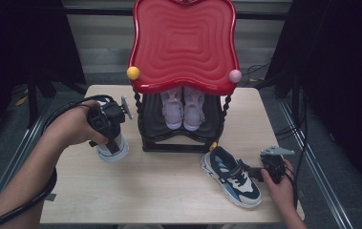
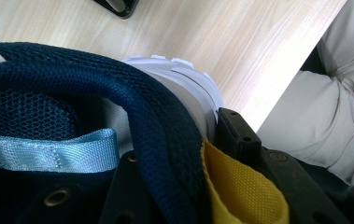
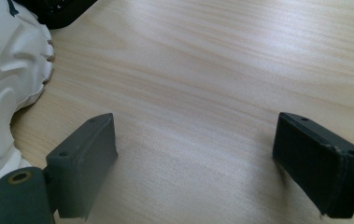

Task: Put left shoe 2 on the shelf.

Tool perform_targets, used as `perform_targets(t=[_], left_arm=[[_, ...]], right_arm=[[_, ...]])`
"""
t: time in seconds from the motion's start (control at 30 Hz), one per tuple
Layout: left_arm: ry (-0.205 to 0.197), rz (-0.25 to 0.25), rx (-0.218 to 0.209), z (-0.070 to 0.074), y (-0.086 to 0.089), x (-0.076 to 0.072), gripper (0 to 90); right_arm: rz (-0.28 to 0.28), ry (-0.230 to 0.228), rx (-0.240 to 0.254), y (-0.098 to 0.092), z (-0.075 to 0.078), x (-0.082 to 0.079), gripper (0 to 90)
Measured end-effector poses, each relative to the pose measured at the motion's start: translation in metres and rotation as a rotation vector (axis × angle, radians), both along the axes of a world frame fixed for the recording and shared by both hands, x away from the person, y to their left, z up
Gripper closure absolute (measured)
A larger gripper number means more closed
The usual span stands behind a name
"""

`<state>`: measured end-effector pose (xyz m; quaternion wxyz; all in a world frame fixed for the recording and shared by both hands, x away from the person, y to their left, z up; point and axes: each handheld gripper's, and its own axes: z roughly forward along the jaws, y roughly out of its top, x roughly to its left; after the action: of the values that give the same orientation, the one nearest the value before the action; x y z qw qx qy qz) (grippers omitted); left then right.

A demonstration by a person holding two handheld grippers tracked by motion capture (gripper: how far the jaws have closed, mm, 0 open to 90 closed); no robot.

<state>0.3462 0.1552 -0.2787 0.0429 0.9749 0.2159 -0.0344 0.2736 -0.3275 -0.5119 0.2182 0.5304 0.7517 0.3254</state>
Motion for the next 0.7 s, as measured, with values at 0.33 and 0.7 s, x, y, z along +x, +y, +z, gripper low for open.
perform_targets(t=[0.33,0.7], left_arm=[[-0.029,0.002,0.005,0.024,-0.005,-0.001,67.9],[-0.069,-0.013,0.022,0.048,-0.009,-0.001,67.9]], right_arm=[[0.0,0.001,-0.001,0.0,0.0,0.0,12.7],[-0.001,0.002,0.0,0.0,0.0,0.0,12.7]])
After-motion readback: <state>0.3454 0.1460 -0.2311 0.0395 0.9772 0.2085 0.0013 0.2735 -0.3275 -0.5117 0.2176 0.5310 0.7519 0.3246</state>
